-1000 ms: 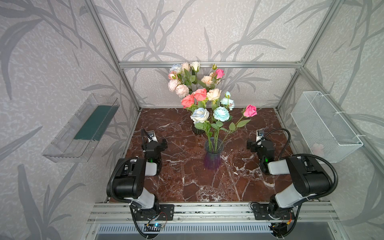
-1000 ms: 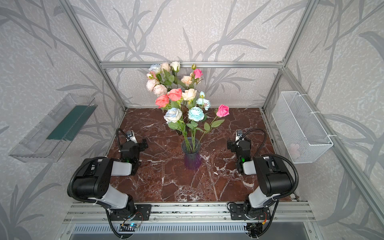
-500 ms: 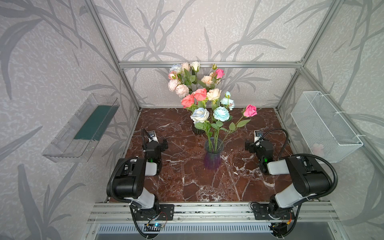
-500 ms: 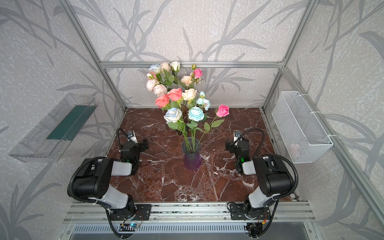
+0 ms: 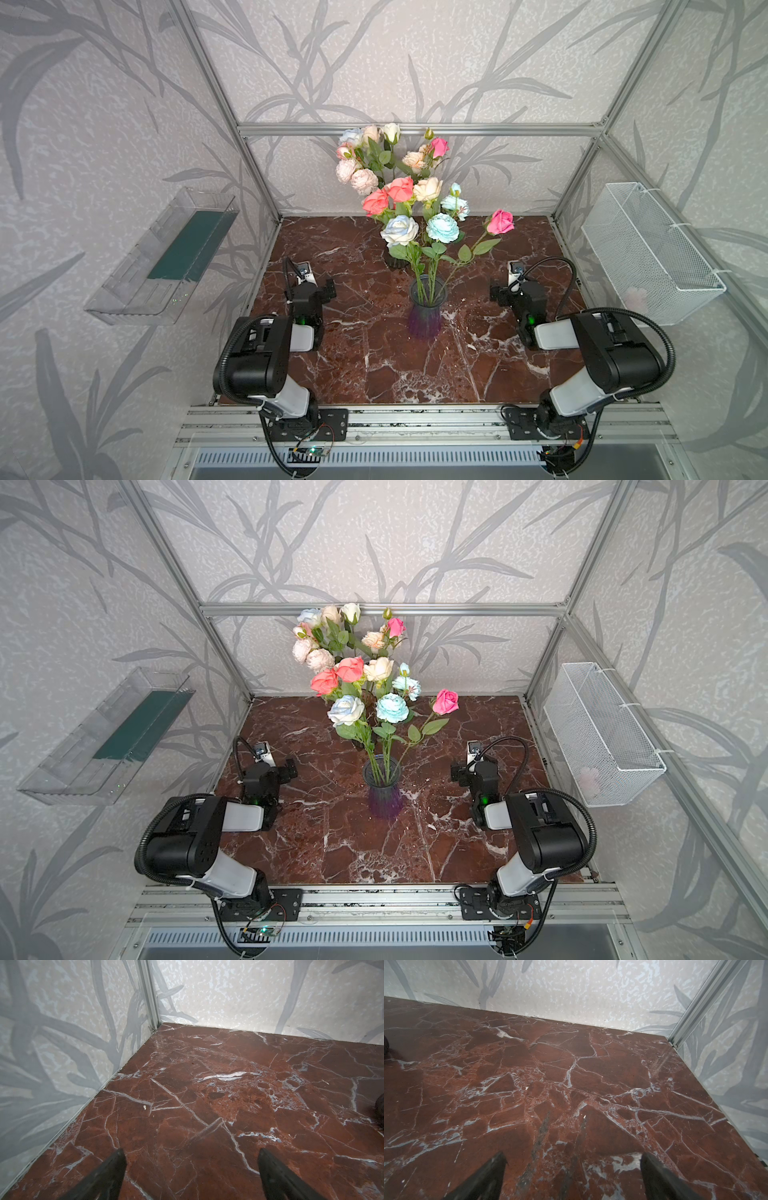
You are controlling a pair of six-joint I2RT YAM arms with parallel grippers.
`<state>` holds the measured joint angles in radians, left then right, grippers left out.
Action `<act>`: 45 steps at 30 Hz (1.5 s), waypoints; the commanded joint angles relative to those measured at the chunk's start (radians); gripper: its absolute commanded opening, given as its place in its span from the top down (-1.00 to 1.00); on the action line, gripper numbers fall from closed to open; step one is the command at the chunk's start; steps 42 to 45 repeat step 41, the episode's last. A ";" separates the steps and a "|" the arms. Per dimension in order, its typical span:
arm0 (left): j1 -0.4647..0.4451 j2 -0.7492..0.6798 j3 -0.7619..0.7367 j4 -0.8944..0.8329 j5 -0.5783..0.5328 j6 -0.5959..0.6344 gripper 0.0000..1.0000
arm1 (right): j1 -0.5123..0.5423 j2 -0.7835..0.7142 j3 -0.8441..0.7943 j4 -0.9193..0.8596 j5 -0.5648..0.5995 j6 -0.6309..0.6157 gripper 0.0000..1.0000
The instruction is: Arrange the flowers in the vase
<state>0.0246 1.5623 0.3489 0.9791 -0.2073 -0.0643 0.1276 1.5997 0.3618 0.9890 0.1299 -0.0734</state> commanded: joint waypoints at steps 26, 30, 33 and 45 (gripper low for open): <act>0.000 0.005 0.010 0.000 0.004 0.005 -0.98 | 0.012 -0.009 0.006 0.010 0.001 -0.015 -0.98; -0.002 0.005 0.010 0.000 0.003 0.004 -0.98 | 0.012 -0.010 0.006 0.011 0.001 -0.014 -0.98; 0.000 0.005 0.012 0.000 0.003 0.006 -0.98 | 0.012 -0.009 0.006 0.012 0.001 -0.014 -0.98; -0.009 0.005 0.015 -0.005 -0.001 0.017 -0.98 | 0.012 -0.010 0.006 0.011 0.001 -0.014 -0.98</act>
